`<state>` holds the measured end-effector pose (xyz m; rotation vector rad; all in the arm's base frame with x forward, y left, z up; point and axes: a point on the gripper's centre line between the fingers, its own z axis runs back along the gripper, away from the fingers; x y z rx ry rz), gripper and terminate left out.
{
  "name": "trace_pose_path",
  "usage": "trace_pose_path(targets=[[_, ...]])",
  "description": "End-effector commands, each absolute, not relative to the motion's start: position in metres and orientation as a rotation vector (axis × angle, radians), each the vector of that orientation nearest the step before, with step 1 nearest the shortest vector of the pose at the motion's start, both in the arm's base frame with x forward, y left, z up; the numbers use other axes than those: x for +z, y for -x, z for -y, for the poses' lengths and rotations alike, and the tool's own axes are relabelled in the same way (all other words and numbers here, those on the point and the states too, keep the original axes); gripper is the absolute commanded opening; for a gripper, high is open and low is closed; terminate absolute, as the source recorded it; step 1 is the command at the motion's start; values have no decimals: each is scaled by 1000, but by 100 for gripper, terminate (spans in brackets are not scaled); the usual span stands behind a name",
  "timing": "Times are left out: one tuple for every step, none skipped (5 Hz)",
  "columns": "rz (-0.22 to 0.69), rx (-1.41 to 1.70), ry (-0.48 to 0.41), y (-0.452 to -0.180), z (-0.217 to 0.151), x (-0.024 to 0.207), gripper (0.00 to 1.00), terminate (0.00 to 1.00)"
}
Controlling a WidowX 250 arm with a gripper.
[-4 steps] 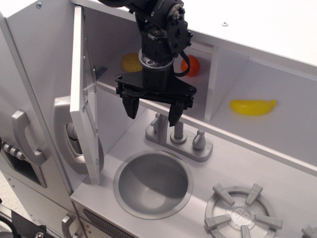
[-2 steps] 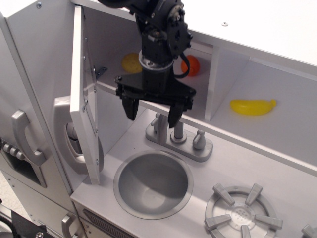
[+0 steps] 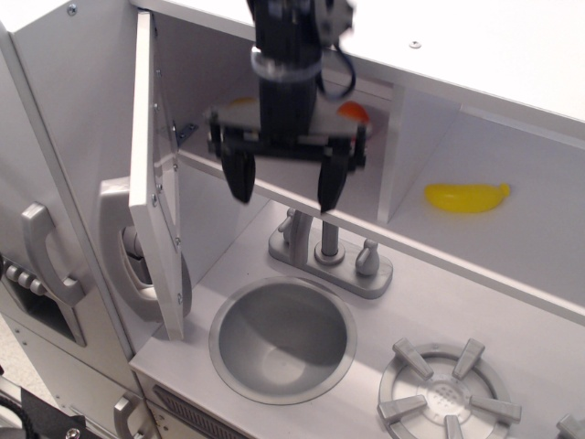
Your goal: Close microwave
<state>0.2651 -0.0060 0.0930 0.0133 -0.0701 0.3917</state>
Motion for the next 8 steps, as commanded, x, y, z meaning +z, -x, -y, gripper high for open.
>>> trace_pose_path(targets=[[165, 441, 51, -241, -23, 165, 100, 0], [188, 431, 92, -231, -41, 185, 100, 0], [190, 448, 69, -227, -54, 185, 100, 0], [190, 473, 18, -229, -63, 164, 100, 0], [164, 481, -12, -229, -73, 148, 100, 0], [175, 505, -32, -230, -76, 136, 100, 0], [180, 525, -22, -234, -70, 121, 100, 0], [175, 511, -19, -241, -57, 111, 100, 0]])
